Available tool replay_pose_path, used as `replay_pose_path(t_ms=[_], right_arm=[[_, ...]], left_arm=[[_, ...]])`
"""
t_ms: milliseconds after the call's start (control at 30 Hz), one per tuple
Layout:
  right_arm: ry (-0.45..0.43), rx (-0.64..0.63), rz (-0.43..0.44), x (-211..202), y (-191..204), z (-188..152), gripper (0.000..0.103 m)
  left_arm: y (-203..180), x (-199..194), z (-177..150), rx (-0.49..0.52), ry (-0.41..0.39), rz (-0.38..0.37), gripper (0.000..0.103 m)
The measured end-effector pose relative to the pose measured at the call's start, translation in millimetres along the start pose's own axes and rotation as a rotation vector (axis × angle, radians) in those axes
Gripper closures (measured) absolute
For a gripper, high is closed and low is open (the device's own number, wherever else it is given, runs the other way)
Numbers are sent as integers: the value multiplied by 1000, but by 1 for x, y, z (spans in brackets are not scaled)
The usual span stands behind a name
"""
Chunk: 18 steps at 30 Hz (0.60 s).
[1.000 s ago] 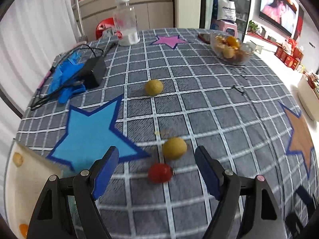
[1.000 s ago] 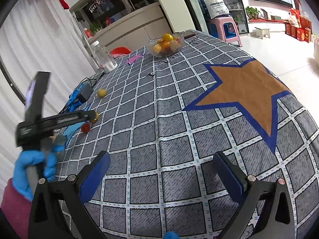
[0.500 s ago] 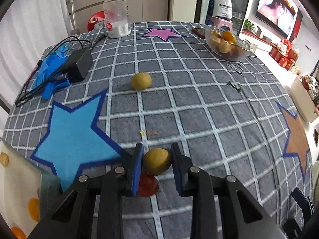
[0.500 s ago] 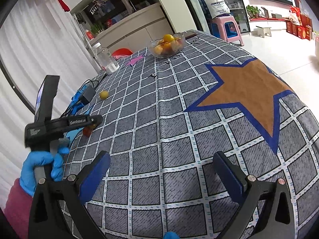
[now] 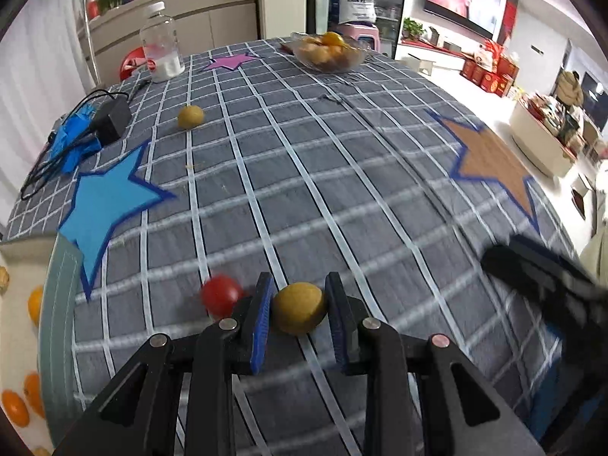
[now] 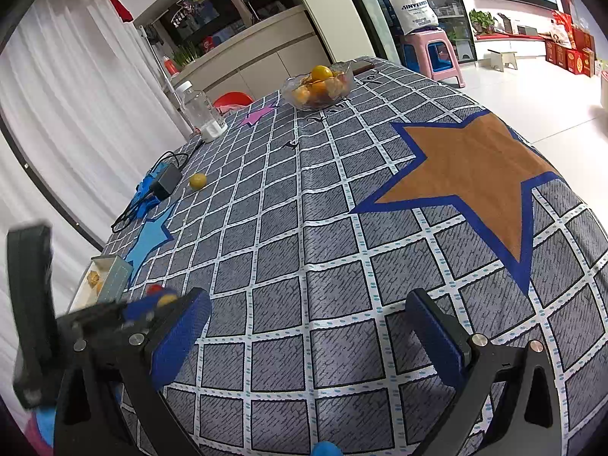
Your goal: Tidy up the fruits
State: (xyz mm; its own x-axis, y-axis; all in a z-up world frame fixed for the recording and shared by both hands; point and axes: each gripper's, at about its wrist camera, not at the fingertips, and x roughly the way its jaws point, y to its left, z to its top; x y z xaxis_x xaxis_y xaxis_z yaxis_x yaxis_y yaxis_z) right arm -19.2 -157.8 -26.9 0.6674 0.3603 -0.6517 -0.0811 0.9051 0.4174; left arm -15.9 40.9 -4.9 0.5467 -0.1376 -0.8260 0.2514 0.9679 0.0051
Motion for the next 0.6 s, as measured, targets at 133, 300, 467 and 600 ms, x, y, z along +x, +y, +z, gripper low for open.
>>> replay_pose_path(t_ms=[133, 300, 467, 600], right_arm=[[1, -2, -3, 1, 0, 0, 0], [4, -7, -11, 3, 1, 1, 0], [7, -11, -17, 5, 2, 1, 0], [7, -12, -19, 6, 3, 1, 0]], left_arm=[[-2, -12, -17, 17, -13, -20, 72], [-2, -25, -38, 19, -37, -26, 72], [2, -39, -58, 25, -60, -25, 72], [15, -45, -67, -4, -75, 4, 72]])
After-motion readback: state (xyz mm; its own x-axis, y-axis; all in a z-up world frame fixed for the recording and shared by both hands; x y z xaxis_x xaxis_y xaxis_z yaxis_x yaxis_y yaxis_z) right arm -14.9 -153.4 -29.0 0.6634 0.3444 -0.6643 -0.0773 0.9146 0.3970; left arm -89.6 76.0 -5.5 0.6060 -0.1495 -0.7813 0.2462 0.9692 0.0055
